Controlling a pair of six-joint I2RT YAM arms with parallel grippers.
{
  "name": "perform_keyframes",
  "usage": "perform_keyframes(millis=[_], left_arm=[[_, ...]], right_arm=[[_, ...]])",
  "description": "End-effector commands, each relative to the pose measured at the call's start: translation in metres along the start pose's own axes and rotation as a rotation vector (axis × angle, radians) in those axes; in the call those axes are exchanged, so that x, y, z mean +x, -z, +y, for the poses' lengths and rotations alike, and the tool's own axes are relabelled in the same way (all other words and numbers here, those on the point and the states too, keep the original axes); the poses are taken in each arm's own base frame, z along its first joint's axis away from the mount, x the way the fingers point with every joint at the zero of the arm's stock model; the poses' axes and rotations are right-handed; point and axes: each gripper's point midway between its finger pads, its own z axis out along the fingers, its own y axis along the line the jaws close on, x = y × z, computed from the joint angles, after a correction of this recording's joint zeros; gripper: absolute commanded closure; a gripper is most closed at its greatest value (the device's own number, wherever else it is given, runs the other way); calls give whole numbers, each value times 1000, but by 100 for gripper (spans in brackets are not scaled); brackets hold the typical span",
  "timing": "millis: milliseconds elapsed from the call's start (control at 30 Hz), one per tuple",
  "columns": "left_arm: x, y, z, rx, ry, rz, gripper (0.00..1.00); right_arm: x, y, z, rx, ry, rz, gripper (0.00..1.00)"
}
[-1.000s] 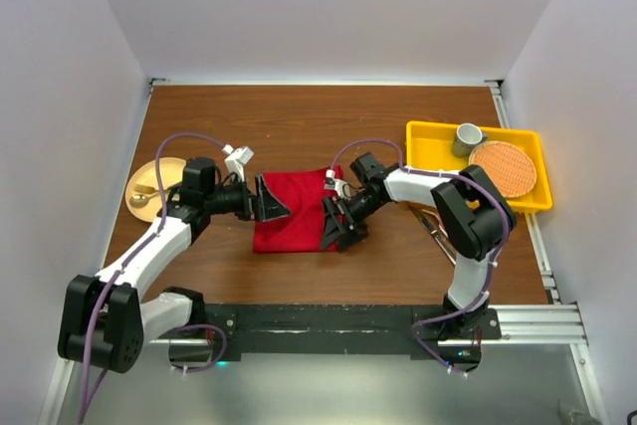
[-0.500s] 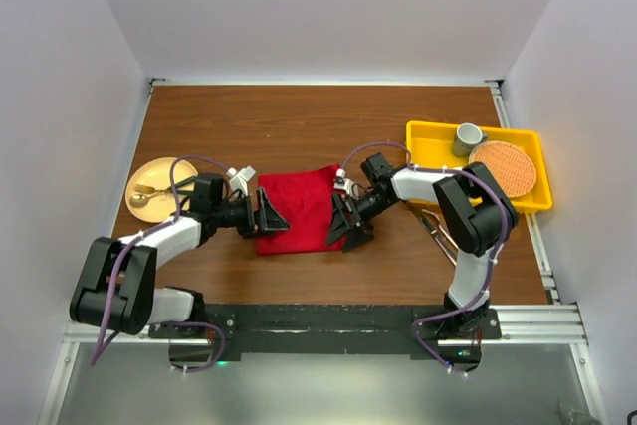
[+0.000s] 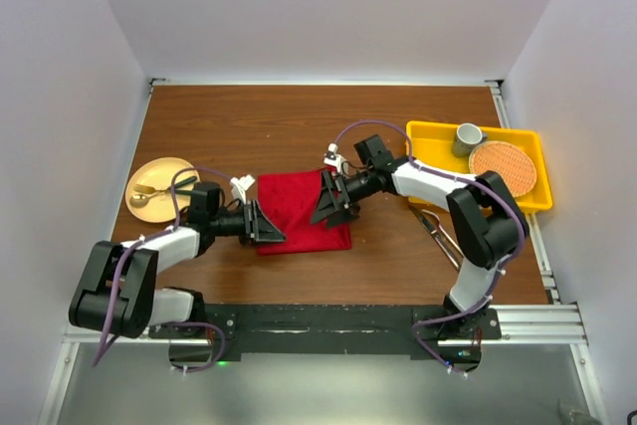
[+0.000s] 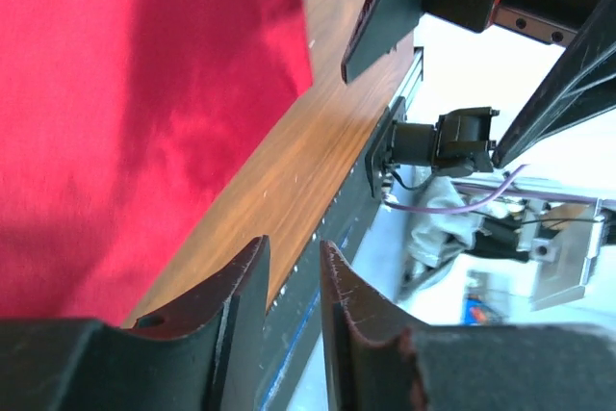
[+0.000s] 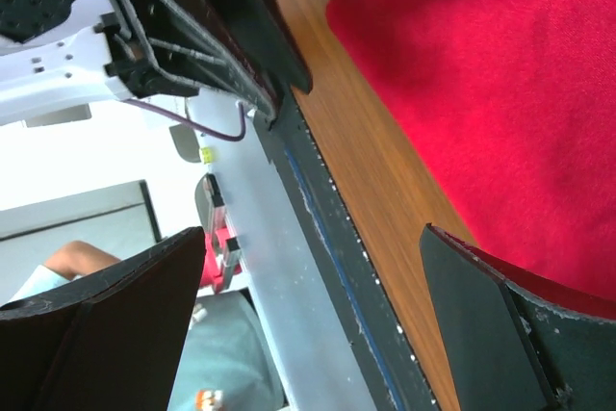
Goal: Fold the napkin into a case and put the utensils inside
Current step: Smooth out the lower triangle-folded napkin at the center of the board.
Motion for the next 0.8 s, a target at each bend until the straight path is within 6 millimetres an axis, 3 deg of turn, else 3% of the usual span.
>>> perform_keyframes(millis=[0, 167, 333, 400, 467, 500, 567, 600, 667, 700, 767], left_arm=[[9, -2, 10, -21, 84, 8, 70], [22, -1, 50, -168, 200, 1, 69], [28, 1, 75, -272, 257, 16, 64], [29, 2, 83, -303, 270, 21, 61], [27, 3, 82, -299, 274, 21, 60], [24, 2, 75, -264, 250, 23, 57], [8, 0, 38, -114, 131, 37, 51], [0, 3, 19, -59, 1, 31, 42], [-19, 10, -5, -46, -154, 5, 34], [-28, 13, -13, -43, -231, -22, 26], [-45, 17, -36, -16, -311, -70, 21]], right_arm=[[8, -16, -26, 1, -65, 41, 2], [17, -21, -55, 55, -62, 75, 2], [25, -18, -80, 90, -115, 100, 2], [22, -14, -79, 94, -107, 99, 2], [13, -8, -63, 72, -73, 93, 2], [8, -6, -52, 58, -53, 86, 2], [-12, 8, -17, 27, 27, 40, 2], [-19, 13, -1, 0, 51, 23, 2], [-41, 27, 34, -25, 134, -48, 2], [-49, 32, 41, -25, 151, -78, 2], [-71, 41, 48, -12, 169, -163, 2]])
